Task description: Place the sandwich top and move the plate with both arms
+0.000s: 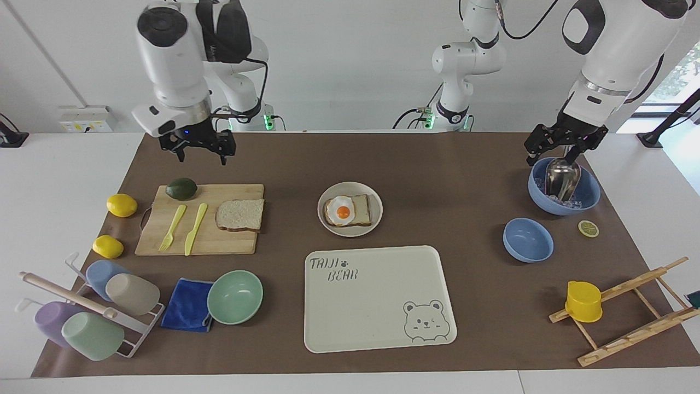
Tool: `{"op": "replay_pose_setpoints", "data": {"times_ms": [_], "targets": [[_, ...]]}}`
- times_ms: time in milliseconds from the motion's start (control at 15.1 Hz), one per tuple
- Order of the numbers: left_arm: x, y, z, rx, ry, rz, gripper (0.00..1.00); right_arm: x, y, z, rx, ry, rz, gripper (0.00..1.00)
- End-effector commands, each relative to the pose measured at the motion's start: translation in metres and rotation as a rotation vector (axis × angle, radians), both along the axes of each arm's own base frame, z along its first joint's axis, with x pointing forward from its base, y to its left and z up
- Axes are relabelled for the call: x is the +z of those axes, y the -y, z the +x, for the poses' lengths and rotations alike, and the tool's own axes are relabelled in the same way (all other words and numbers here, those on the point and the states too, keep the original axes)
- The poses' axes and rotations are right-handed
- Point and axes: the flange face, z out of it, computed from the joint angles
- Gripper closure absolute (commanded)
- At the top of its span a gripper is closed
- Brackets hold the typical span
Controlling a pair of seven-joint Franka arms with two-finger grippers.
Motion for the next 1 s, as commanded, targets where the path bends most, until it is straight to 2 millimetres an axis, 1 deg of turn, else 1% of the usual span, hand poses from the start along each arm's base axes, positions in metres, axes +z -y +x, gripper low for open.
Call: {"op": "replay_pose_setpoints", "data": {"times_ms": [0, 66, 266, 332, 399, 465, 531, 664, 797, 863, 930], "targets": [[0.005, -0.001, -0.006, -0.002, 0.004, -0.009, 0.00, -0.064, -0.051, 0.014, 0.038, -0.001, -0.177, 0.00], [0.005, -0.002, -0.006, -0.002, 0.004, -0.009, 0.00, -0.082, -0.066, 0.015, 0.057, -0.002, -0.228, 0.00], [0.004, -0.003, -0.008, -0.001, -0.008, -0.009, 0.00, -0.112, -0.071, 0.022, 0.073, -0.048, -0.308, 0.00], [0.003, -0.003, -0.008, -0.001, -0.010, -0.008, 0.00, -0.120, -0.087, 0.029, 0.094, -0.067, -0.367, 0.00], [0.004, -0.004, -0.008, 0.001, -0.005, -0.009, 0.00, -0.130, -0.095, 0.041, 0.065, -0.078, -0.396, 0.00], [0.004, -0.004, -0.008, 0.000, -0.008, -0.009, 0.00, -0.142, -0.101, 0.047, 0.042, -0.061, -0.411, 0.00], [0.003, -0.005, -0.008, 0.002, -0.010, -0.008, 0.00, -0.148, -0.104, 0.047, 0.027, -0.035, -0.421, 0.00], [0.004, -0.005, -0.008, 0.002, -0.008, -0.009, 0.00, -0.146, -0.105, 0.046, -0.016, 0.010, -0.458, 0.00], [0.003, -0.005, -0.008, 0.002, -0.010, -0.008, 0.00, -0.148, -0.116, 0.039, -0.014, 0.035, -0.487, 0.00], [0.004, -0.005, -0.008, 0.004, -0.008, -0.009, 0.00, -0.153, -0.115, 0.031, -0.040, 0.053, -0.507, 0.00], [0.004, -0.005, -0.008, 0.004, -0.008, -0.009, 0.00, -0.156, -0.109, 0.031, -0.058, 0.073, -0.510, 0.00]]}}
